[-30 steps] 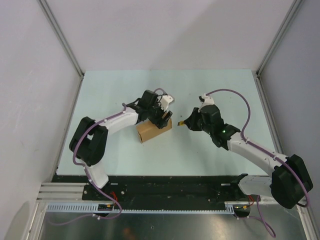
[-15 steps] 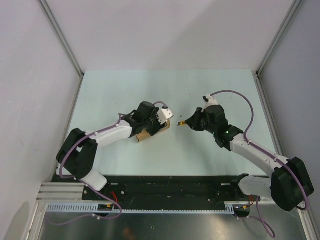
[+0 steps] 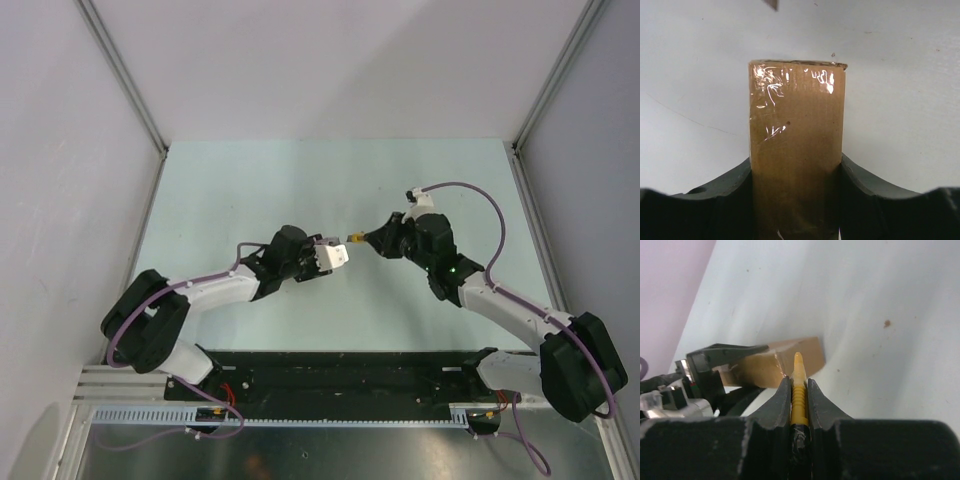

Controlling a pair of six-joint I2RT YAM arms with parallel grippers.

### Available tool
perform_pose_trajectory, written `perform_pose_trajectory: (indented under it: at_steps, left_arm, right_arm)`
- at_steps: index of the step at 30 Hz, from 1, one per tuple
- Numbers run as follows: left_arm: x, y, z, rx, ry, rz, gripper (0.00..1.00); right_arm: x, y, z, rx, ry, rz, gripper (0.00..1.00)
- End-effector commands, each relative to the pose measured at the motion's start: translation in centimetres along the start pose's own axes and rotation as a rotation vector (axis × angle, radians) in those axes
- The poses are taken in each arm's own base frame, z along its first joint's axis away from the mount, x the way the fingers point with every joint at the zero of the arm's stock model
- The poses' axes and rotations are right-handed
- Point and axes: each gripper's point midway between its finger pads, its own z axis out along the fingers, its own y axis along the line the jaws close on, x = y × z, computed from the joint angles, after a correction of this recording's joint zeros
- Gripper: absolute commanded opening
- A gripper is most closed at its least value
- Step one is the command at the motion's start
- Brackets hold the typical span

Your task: Unpack the express box

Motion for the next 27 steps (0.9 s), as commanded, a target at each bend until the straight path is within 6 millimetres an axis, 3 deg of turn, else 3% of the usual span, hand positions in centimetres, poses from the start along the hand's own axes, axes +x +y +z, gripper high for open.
perform_pose_trajectory:
  at_steps: [1, 5, 15, 21, 27]
  left_arm:
    - [-2.2, 1.5, -0.6, -0.077, -0.087, 0.028, 0.39]
    - [-1.6, 0.6, -0.6, -0.057, -0.08, 0.022, 0.39]
    - [-2.0, -0.5, -0.4, 0.012, -0.093, -0.019, 0.38]
    - [-2.0, -2.1, -0.1, 0.119, -0.079, -0.063, 0.39]
    - [-1.9, -2.3, -0.3, 0.178, -0.066, -0.133, 0.39]
  right_arm:
    - [-2.2, 2.8, 0.5, -0.11, -0.111, -0.061, 0.0]
    - [-1.8, 3.8, 0.8, -0.153, -0.126, -0.084, 0.0]
    - [-1.3, 3.2, 1.1, -0.14, -0.13, -0.11, 0.0]
    - [-1.1, 3.1, 1.6, -0.152, -0.125, -0.117, 0.0]
    - [-0.5, 3.0, 1.8, -0.156, -0.104, -0.117, 0.0]
